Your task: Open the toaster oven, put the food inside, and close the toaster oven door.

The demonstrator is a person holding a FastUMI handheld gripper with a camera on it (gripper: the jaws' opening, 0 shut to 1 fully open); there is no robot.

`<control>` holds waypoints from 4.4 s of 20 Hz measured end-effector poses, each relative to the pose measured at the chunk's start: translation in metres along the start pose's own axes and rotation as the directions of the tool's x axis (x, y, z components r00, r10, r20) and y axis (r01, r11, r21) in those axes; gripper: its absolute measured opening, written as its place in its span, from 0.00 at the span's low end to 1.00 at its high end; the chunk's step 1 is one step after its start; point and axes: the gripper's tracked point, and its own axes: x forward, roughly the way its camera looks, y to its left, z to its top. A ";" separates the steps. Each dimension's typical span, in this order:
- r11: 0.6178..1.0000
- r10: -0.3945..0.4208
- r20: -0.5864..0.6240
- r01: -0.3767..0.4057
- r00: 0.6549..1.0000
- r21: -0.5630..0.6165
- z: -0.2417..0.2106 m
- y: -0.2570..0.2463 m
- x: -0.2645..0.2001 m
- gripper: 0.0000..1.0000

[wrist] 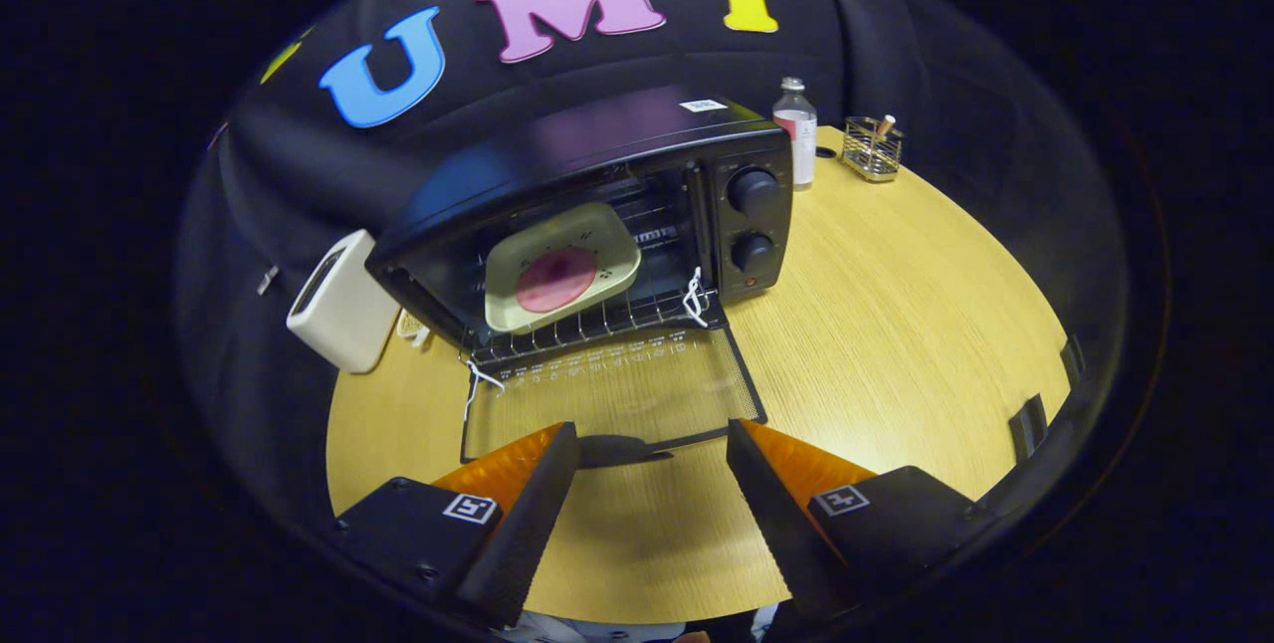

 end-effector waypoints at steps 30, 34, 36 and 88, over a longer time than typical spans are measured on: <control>0.977 -0.067 -0.189 0.025 0.980 -0.213 -0.076 0.027 0.072 0.99; 0.983 -0.054 -0.177 0.021 0.983 -0.182 -0.072 0.028 0.067 0.98; 0.981 -0.044 -0.158 0.013 0.986 -0.193 -0.068 0.028 0.060 0.98; 0.985 0.041 0.744 0.097 0.667 -0.141 0.289 -0.130 -0.231 0.99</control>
